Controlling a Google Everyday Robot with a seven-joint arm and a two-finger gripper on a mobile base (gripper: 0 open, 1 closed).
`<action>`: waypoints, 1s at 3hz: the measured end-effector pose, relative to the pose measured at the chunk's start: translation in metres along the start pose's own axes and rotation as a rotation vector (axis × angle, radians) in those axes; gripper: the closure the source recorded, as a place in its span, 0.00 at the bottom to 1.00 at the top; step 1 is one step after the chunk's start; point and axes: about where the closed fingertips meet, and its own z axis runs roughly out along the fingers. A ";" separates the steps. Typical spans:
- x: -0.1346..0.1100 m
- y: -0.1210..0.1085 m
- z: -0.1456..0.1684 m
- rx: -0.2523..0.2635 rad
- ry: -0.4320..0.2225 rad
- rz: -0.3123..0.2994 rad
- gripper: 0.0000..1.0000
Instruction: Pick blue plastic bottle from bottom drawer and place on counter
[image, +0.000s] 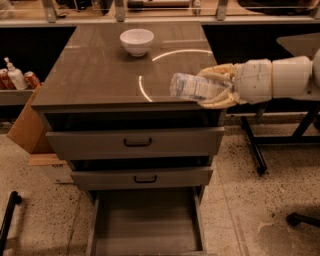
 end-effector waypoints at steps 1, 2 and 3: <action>0.003 -0.029 0.006 -0.037 0.042 0.035 1.00; 0.017 -0.052 0.021 -0.080 0.068 0.077 1.00; 0.036 -0.068 0.050 -0.133 0.072 0.132 0.98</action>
Offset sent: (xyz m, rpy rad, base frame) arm 0.0955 0.0092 0.0173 -0.1017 0.1766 -0.0250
